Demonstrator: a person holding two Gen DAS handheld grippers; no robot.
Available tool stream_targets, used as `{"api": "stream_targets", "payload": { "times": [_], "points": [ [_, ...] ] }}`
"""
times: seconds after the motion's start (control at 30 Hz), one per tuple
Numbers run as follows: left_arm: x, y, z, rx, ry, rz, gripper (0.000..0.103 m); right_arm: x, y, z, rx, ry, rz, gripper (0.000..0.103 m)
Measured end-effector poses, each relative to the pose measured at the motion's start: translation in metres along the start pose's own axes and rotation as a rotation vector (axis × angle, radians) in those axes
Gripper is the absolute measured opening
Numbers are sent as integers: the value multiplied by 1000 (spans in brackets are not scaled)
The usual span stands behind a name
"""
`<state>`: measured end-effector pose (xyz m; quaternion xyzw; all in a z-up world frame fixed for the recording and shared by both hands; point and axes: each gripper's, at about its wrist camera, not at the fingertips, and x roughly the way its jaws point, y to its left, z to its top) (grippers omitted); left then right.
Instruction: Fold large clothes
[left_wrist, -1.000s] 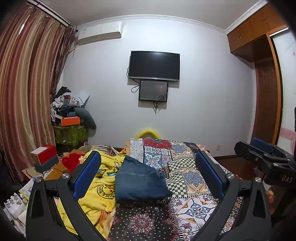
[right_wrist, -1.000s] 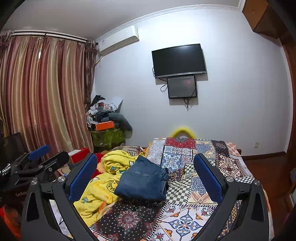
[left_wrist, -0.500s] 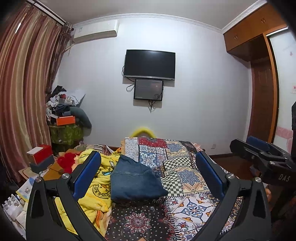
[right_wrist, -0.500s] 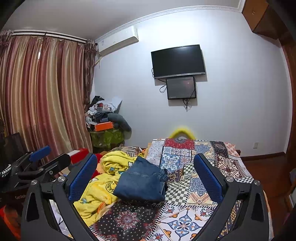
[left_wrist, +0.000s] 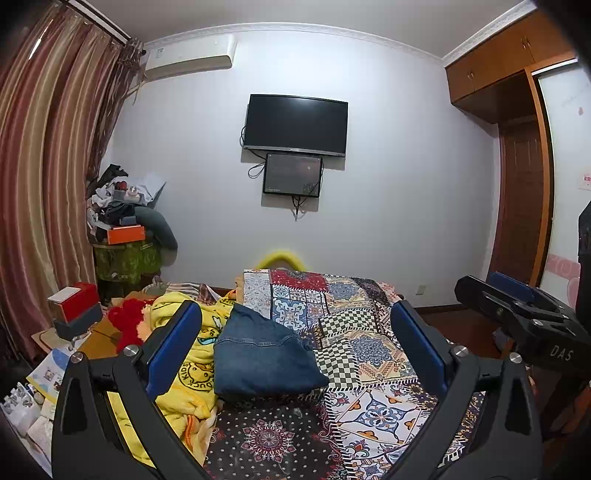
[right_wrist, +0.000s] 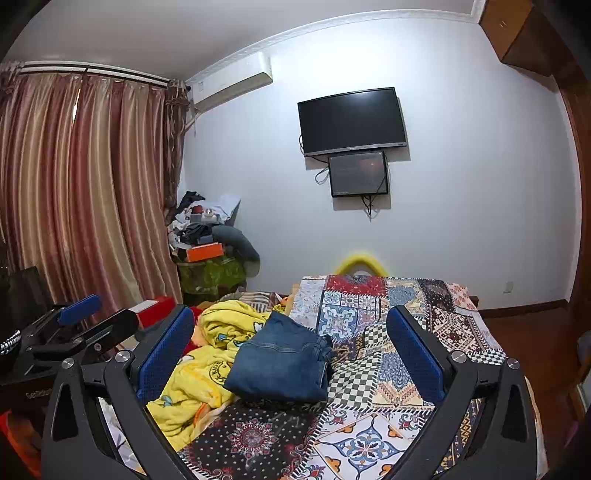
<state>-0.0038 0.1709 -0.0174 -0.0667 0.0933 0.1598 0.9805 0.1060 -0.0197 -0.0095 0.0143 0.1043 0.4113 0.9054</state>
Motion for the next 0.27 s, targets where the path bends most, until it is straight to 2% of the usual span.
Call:
{"api": "stream_targets", "payload": {
  "times": [0.27],
  "points": [
    [3, 0, -2, 1, 5, -9, 103, 0, -2, 0, 9, 4, -3, 103]
  ]
}}
